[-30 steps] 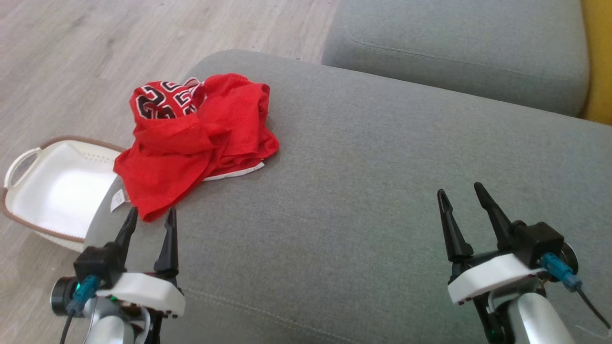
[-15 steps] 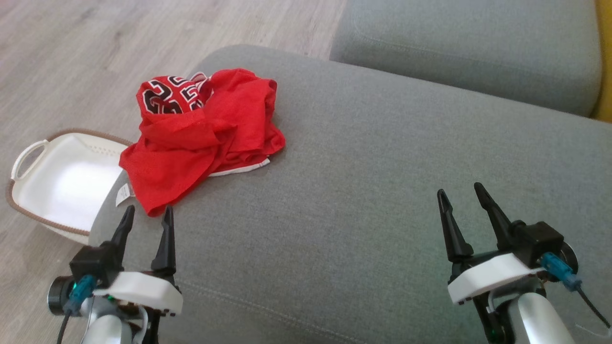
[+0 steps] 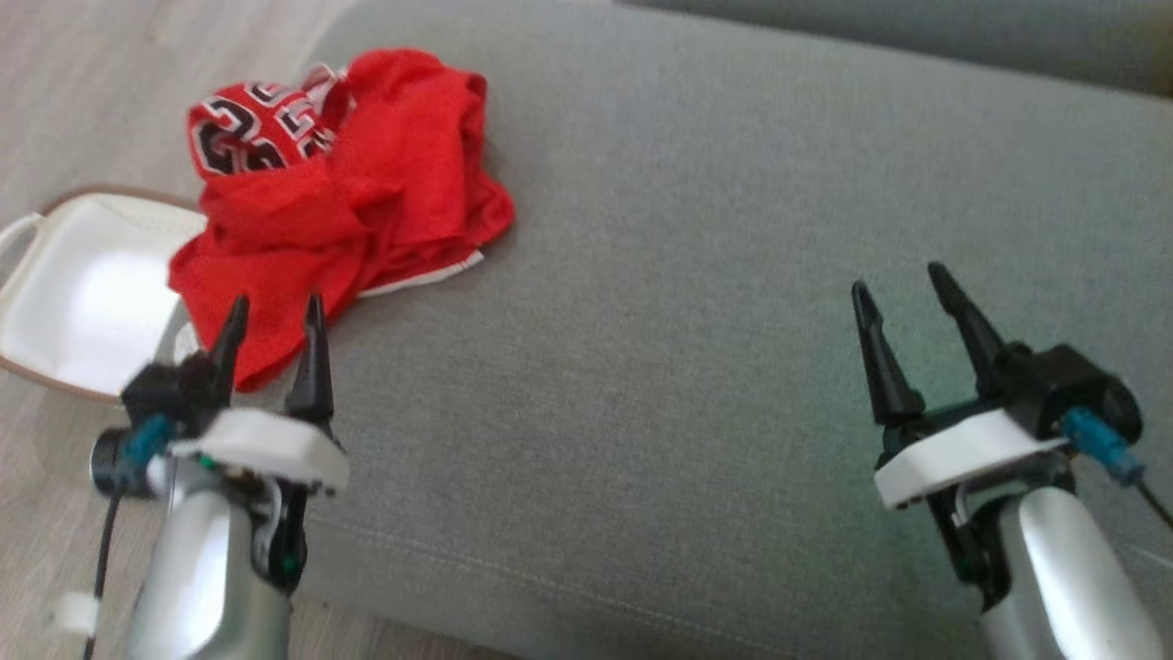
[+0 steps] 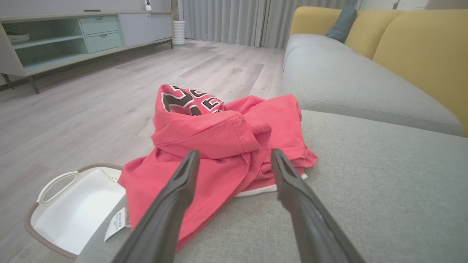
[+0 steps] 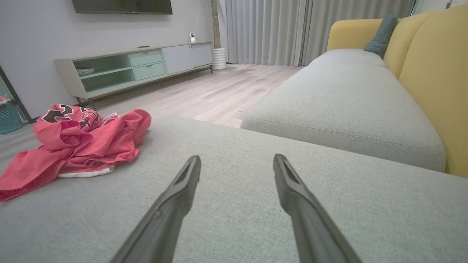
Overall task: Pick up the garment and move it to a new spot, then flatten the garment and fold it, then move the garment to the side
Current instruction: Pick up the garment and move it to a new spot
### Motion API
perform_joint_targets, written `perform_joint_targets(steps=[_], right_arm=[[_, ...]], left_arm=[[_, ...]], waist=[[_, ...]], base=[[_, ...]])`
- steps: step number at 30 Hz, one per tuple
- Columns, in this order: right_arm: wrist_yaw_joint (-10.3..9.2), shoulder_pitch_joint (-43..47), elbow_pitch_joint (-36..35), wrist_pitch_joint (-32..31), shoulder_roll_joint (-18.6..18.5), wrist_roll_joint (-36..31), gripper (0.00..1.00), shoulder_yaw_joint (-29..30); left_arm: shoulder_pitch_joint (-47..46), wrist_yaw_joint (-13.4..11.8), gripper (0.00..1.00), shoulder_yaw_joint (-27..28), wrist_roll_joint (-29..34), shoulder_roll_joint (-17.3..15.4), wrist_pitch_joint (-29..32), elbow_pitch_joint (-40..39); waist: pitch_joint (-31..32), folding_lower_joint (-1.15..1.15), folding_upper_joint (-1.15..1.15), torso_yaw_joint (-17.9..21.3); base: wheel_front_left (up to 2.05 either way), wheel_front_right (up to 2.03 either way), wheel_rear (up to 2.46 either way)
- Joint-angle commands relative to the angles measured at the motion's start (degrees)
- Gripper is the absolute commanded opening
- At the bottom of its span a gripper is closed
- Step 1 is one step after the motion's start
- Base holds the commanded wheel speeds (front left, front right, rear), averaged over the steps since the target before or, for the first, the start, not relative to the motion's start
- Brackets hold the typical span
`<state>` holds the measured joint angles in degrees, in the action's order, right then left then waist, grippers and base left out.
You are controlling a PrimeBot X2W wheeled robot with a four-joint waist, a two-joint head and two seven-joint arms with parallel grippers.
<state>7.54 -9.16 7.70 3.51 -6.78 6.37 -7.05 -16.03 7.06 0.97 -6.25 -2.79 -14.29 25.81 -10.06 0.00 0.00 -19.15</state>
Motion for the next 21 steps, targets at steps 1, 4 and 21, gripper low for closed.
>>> perform_joint_targets(steps=[1,4,21], right_arm=[[-0.05,-2.3,-2.6,-0.3,-0.8,-0.5,1.0,-1.2],[-0.05,-3.6,-3.8,-1.3,-1.8,-0.8,1.0,-1.2],[-0.05,-6.4,-8.5,-4.8,-4.5,-1.5,1.0,-0.7]], left_arm=[[-3.8,0.0,1.0,2.3,-0.5,-0.8,-0.7,-0.4],[-8.6,0.0,1.0,2.7,-1.3,-1.0,-0.7,3.7],[-33.2,0.4,1.0,0.9,-6.6,-4.1,1.6,33.3]], waist=[[-3.8,0.0,0.0,1.1],[-6.8,0.0,0.0,1.4],[-15.4,0.0,0.0,0.8]], base=[[0.0,0.0,0.0],[0.0,0.0,0.0],[0.0,0.0,0.0]])
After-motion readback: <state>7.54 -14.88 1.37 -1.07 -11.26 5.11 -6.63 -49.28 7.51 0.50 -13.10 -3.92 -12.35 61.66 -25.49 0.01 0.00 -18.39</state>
